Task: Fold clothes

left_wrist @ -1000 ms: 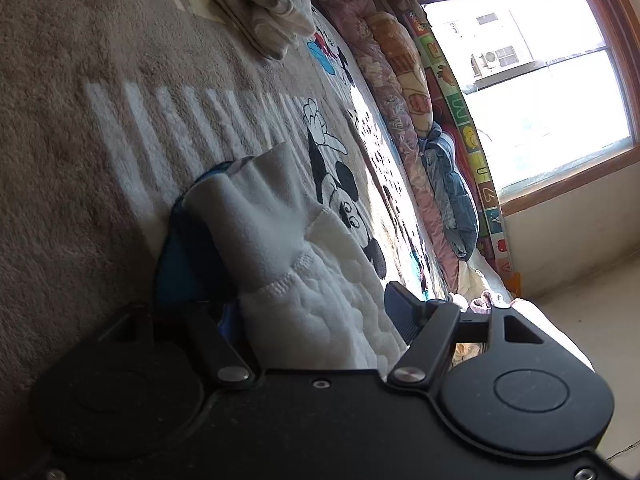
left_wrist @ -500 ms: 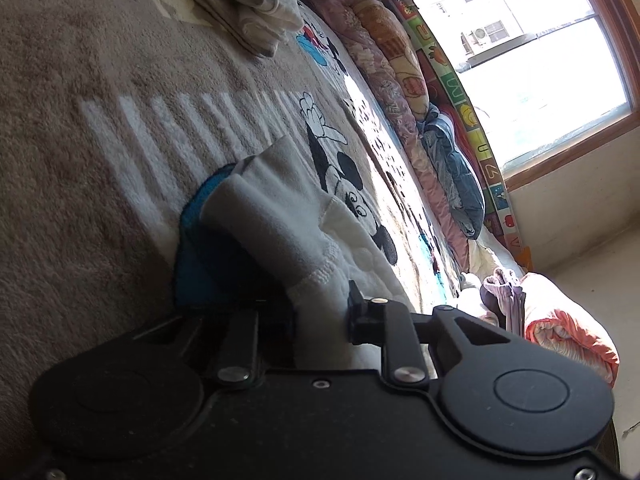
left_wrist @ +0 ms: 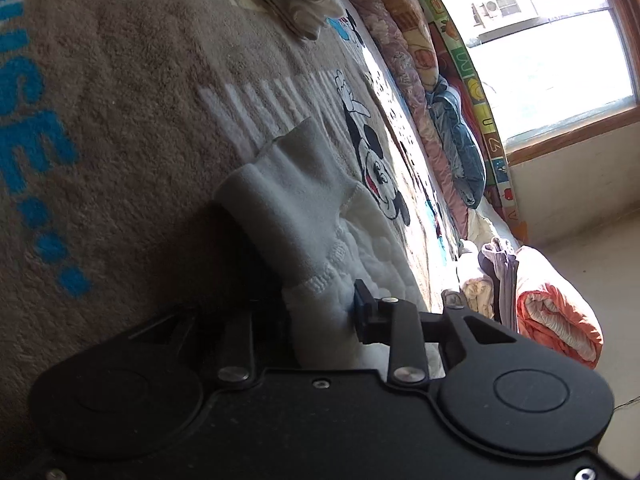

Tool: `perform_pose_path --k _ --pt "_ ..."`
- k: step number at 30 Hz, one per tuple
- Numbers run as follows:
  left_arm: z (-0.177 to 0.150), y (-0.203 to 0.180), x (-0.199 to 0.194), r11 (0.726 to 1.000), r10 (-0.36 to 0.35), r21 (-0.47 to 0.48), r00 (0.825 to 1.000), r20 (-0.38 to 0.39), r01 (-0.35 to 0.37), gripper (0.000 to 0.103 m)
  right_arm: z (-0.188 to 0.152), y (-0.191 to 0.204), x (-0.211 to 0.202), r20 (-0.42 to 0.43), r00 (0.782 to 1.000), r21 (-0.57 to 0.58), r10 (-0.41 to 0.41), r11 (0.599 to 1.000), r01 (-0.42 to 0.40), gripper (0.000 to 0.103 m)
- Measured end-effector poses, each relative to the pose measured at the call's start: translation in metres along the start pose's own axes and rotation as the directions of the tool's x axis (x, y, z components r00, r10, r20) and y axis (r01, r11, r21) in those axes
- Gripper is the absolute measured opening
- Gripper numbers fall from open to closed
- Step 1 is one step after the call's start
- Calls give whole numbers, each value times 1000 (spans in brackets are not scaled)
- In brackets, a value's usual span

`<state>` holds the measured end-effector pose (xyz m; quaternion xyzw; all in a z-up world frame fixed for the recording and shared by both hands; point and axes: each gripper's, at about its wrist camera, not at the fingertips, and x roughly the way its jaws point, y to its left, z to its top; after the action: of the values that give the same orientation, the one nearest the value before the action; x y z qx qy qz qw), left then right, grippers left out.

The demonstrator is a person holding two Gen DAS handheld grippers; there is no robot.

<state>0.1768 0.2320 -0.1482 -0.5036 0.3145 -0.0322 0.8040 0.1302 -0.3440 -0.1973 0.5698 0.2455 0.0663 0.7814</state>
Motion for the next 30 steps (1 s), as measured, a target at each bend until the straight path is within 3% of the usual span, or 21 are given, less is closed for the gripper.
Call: perform_pose_path --k 2,7,10,12,14,16,19,21,23,27,29,30 --pt "-5 -6 -8 999 -9 45 1000 8 8 51 2 4 -1 -11 1000 -48 11 999 -11 31" --pt "-18 -10 -10 997 2 71 998 56 -6 52 5 12 -2 -17 1000 -172 12 985 -15 34" --pt "-22 -14 -7 997 14 70 995 95 -21 51 8 2 -4 -13 998 -156 57 986 -59 32" --pt "-22 -16 -2 997 13 78 993 118 -22 47 10 -2 -5 -13 997 -136 80 987 -81 32" --pt "-21 -18 2 996 23 86 990 143 -35 33 13 -5 -5 -13 995 -117 100 988 -100 32" --pt "-20 -22 3 994 21 105 987 161 -38 26 14 -8 -5 -11 993 -95 118 988 -119 32" --pt "-22 -44 -1 976 10 213 980 196 -53 21 17 -16 -5 0 988 -42 152 987 -152 30" --pt "-31 -70 -8 937 1 340 972 237 -83 21 18 -19 -4 2 987 -15 159 987 -159 26" --pt "-46 -98 -14 868 -10 480 961 278 -129 21 19 -19 -1 0 987 -9 158 987 -158 25" --pt "-93 -150 -16 684 -41 695 939 340 -222 19 21 -19 2 -4 988 2 156 988 -156 24" --pt "-123 -174 -14 569 -66 778 928 366 -266 18 22 -20 3 -8 987 19 161 987 -161 24" --pt "-143 -186 -10 496 -78 819 925 371 -286 18 22 -21 3 -11 986 32 166 986 -165 24"
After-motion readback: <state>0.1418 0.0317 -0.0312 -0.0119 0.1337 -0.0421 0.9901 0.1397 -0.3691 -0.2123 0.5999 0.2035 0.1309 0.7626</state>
